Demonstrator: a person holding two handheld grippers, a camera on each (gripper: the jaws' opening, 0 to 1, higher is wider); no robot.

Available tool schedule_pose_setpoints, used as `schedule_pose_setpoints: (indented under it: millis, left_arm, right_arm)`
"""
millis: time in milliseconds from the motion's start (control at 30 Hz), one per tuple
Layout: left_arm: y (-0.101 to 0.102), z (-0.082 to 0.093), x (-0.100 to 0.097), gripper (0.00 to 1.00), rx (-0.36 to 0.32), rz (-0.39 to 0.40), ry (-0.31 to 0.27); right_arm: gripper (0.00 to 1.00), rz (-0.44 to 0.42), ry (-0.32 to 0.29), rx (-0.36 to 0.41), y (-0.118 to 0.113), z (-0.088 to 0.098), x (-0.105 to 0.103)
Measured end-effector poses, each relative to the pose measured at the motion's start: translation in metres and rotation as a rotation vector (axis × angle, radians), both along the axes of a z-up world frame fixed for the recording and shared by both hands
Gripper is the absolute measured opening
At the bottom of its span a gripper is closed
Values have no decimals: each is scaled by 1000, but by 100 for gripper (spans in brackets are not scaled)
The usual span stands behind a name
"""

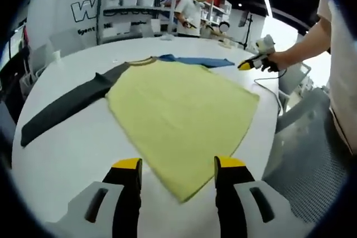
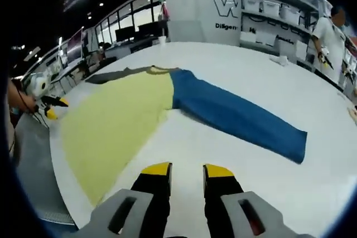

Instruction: Fold the garment on the visible template until the final outline fits inside the template.

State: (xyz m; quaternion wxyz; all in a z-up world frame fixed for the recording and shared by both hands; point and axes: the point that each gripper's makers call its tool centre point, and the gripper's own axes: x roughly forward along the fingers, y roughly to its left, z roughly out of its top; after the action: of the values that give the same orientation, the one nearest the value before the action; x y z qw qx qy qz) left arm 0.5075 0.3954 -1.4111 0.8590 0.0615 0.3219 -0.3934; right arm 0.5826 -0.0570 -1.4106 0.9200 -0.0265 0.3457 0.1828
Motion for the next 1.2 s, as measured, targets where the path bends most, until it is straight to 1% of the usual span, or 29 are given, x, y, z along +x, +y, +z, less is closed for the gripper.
schedule_pose_setpoints:
  millis: [33, 100, 167, 200, 367, 400, 467, 567, 767, 867, 933, 967, 1000, 1067, 1100, 1200]
  left_arm:
    - [0, 0, 0, 50, 0, 2, 0]
    - [-2, -2, 0, 50, 0, 4, 1]
    - [-2, -1, 0, 50, 1, 5, 1]
    - [-2, -1, 0, 50, 1, 8, 1]
    - [2, -2, 3, 49, 5, 28, 2]
    - [3, -2, 3, 49, 6, 31, 5]
    - [4, -2, 3, 48, 7, 35, 7]
    - [5, -4, 3, 48, 13, 39, 12]
    - [6, -5, 3, 47, 23, 45, 16]
    - [6, -5, 4, 47, 28, 48, 19]
    - [5, -5, 4, 47, 29, 50, 21]
    - [5, -5, 3, 47, 31, 50, 22]
    - [5, -5, 3, 47, 32, 50, 22]
    - [5, -6, 3, 47, 35, 52, 25]
    - [5, -6, 2, 47, 36, 53, 26]
    - [5, -7, 2, 47, 39, 56, 30]
  right_arm:
    - [17, -27, 0, 14, -5, 0, 3]
    - [16, -87, -11, 5, -27, 1, 14]
    - [16, -141, -7, 25, -37, 1, 18]
    - [16, -167, -12, 12, -47, 1, 22]
    - [16, -302, -25, 25, -87, 3, 37]
    - [16, -337, -30, 37, -95, 4, 41]
    - [16, -358, -29, 29, -104, 4, 43]
    - [16, -414, -15, 29, -123, 1, 48]
    - [15, -505, -2, -3, -141, 2, 51]
    - [16, -537, 30, -10, -149, -4, 49]
    - [16, -551, 55, -1, -152, -11, 47]
    - [16, -555, 60, -12, -153, -12, 47]
    - [15, -565, 58, -11, -154, -10, 46]
    - [15, -595, 64, 24, -153, -12, 47]
    - [15, -596, 64, 14, -155, -12, 47]
    - [15, -615, 87, 30, -153, -16, 45]
